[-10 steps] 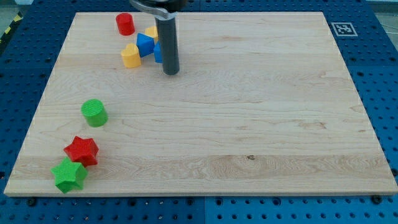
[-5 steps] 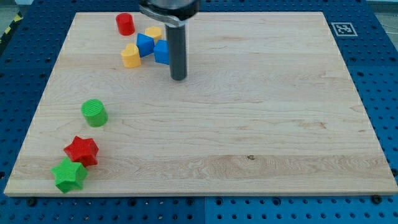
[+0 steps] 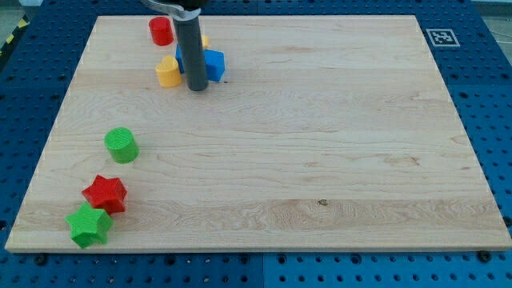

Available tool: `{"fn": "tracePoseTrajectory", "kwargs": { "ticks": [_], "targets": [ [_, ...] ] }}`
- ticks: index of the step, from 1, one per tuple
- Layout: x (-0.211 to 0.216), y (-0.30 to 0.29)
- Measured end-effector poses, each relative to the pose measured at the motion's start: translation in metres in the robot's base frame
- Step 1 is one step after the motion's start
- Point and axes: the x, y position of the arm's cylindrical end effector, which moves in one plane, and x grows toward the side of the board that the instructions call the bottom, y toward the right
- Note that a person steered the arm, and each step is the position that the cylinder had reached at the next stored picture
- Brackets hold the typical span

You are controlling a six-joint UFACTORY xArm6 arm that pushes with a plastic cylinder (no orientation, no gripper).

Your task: Move arm away from blue cube

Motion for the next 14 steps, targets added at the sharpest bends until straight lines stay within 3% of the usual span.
{"fn": "tracePoseTrajectory", "kwargs": {
  "ticks": [2, 4, 5, 7, 8, 10, 12, 14],
  "targets": [
    [0.007, 0.014],
    [-0.036, 0.017],
    [-0.035, 0.031],
    [0.004, 0.089],
    [0.005, 0.099],
    [0.013, 0.099],
    [0.076, 0.099],
    [0.099, 0.099]
  ]
}}
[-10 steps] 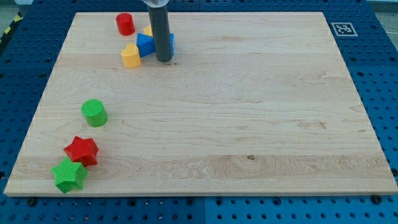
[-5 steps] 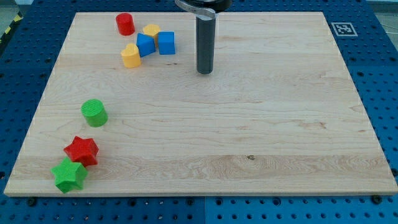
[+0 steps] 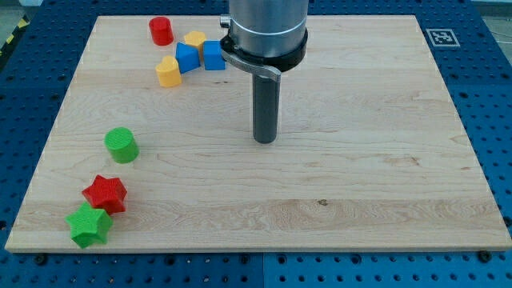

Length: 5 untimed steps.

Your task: Move arm away from blue cube

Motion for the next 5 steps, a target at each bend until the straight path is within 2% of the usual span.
{"fn": "tracePoseTrajectory", "kwargs": {
  "ticks": [5],
  "targets": [
    [0.0, -0.028]
  ]
}}
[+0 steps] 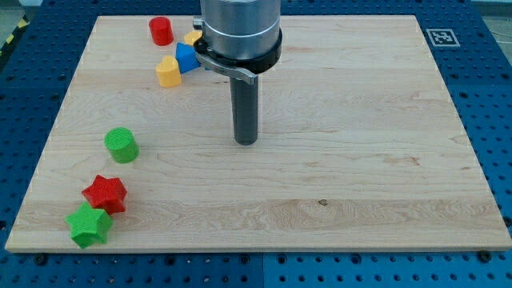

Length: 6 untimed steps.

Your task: Move arm away from blue cube

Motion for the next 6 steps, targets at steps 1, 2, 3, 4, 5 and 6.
{"fn": "tracePoseTrajectory", "kwargs": {
  "ticks": [1, 2, 3, 4, 5, 6],
  "targets": [
    [0.0, -0.002],
    [0.0, -0.004],
    [-0.014, -0.004],
    [-0.023, -0.009],
    [-0.024, -0.031],
    [-0.024, -0.059]
  ]
}}
